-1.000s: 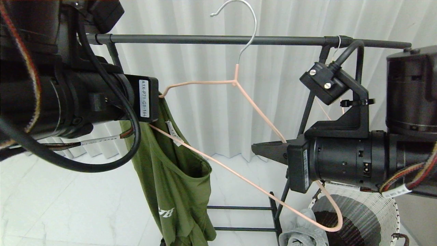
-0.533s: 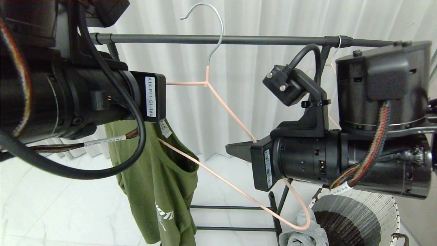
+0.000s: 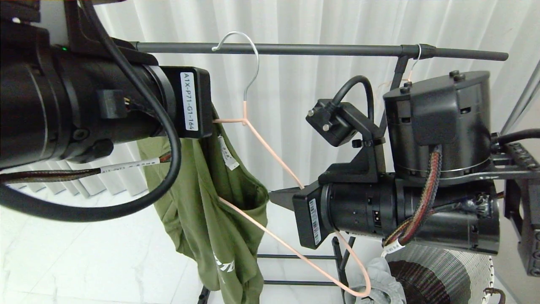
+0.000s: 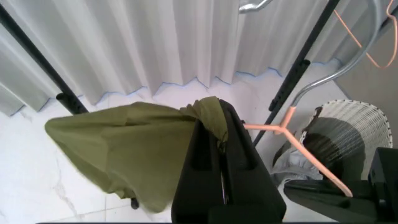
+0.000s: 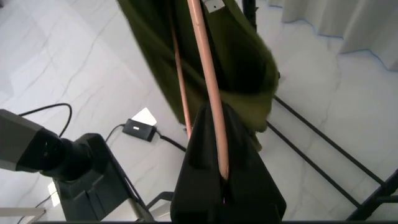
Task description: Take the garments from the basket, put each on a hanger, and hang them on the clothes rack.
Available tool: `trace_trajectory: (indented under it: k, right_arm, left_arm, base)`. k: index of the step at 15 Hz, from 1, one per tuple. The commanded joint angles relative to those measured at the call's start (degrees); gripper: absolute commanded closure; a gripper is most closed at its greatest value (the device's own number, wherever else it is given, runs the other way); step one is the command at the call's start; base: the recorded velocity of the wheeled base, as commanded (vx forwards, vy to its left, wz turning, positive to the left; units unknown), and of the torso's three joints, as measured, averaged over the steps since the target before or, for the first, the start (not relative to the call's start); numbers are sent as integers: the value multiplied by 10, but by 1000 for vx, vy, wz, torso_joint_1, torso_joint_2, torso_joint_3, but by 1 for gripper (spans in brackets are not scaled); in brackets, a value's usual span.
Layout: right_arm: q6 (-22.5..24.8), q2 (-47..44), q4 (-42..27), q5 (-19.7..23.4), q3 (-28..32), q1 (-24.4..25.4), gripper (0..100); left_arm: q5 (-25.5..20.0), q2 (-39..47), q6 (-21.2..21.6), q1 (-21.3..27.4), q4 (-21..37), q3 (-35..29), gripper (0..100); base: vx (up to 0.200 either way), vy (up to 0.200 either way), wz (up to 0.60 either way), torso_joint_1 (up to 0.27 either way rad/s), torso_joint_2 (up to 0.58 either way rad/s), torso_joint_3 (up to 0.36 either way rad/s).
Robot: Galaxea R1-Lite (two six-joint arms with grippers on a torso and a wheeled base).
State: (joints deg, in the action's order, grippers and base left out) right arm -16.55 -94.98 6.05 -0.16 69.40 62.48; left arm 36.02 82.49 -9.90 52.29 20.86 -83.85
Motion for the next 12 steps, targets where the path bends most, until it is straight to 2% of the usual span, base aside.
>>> trace_trajectory:
  k: [1, 4, 8, 10, 12]
  right_arm:
    - [-8, 14, -2, -5, -8, -3, 100]
    - [-17, 30, 2, -17, -34, -5, 100]
    - [-17, 36, 32, -29, -39, -5, 100]
    - [-16, 30, 48, -28, -39, -5, 100]
    - [-16, 22, 54, -28, -37, -2, 100]
  left_arm:
    - [1, -6, 2, -20, 1, -4, 100]
    - [-1, -8, 3, -29, 0, -5, 100]
    - [0, -1, 1, -19, 0, -1, 100]
    - [0, -1, 0, 19, -1, 0, 100]
    - [0, 0, 0, 34, -9, 3, 100]
  base:
    - [0, 0, 0, 0, 0, 0]
    - [0, 0, 0, 0, 0, 0]
    - [0, 0, 0, 0, 0, 0]
    - [0, 0, 0, 0, 0, 0]
    - [0, 0, 0, 0, 0, 0]
